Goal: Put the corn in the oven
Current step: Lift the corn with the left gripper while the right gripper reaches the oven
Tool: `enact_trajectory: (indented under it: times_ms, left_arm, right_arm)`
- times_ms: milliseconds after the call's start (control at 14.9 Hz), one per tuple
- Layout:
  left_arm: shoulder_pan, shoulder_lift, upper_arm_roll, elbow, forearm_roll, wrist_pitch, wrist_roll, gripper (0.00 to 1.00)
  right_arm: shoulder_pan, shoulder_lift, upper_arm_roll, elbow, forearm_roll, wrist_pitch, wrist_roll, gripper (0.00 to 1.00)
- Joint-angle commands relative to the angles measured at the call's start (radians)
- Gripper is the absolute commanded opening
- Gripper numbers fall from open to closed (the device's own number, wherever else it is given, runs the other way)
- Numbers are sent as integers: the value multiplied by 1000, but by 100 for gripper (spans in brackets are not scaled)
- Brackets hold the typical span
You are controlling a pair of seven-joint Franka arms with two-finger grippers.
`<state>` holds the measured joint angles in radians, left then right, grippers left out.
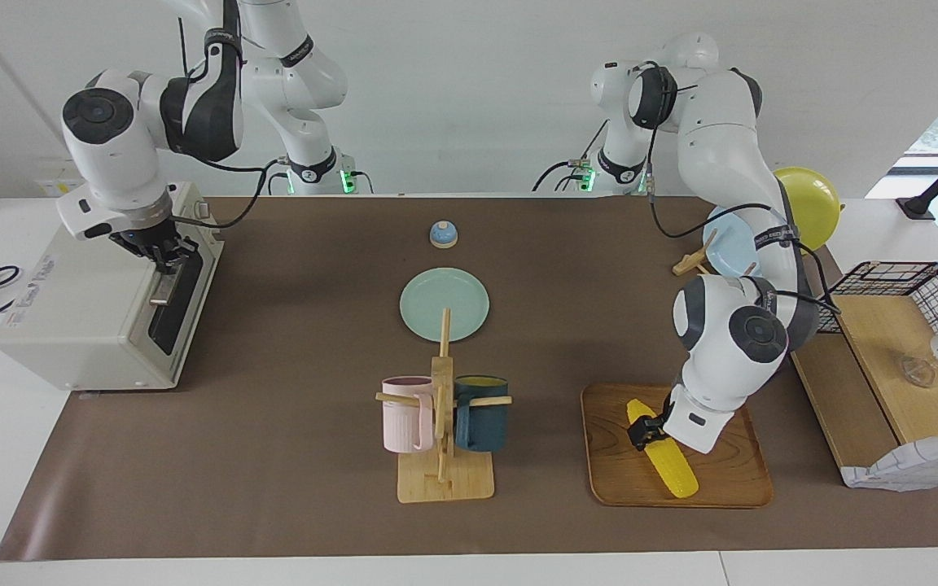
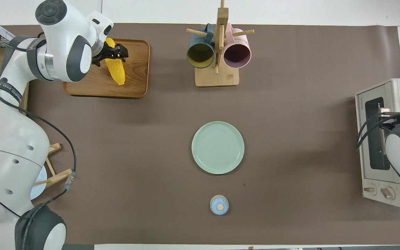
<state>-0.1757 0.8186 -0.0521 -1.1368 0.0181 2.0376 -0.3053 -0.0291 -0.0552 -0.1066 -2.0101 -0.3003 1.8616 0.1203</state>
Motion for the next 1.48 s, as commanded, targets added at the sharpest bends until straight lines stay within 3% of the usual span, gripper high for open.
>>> enact_trajectory:
  times_ms: [0, 404, 538, 606, 807, 942, 1278, 1413]
  left_arm:
    - [-8, 43, 8, 39, 20, 42, -5, 100]
    - [-2, 47, 8, 39, 20, 50, 2, 100]
    - [-2, 51, 11, 39, 20, 50, 8, 92]
    - [-2, 51, 12, 39, 20, 53, 8, 84]
    - [-2, 51, 8, 39, 20, 44, 8, 31]
    - [-2, 47, 3, 39, 20, 24, 8, 0]
    - [2, -51, 8, 26, -67, -71, 5, 0]
    - [-10, -149, 9, -7, -95, -140, -14, 0]
  right_arm:
    - [-18, -14, 5, -24, -13, 28, -21, 0]
    - [-37, -14, 5, -67, -2, 86, -22, 0]
    - [-37, -12, 5, -82, -2, 94, -16, 0]
    - [-37, -12, 5, -90, 4, 94, -14, 0]
    - [-34, -8, 7, -101, 39, 120, -21, 0]
    - [-22, -3, 7, -127, 73, 157, -11, 0]
    - [9, 38, 10, -141, 92, 212, -13, 0]
    - [18, 60, 10, -150, 98, 244, -11, 0]
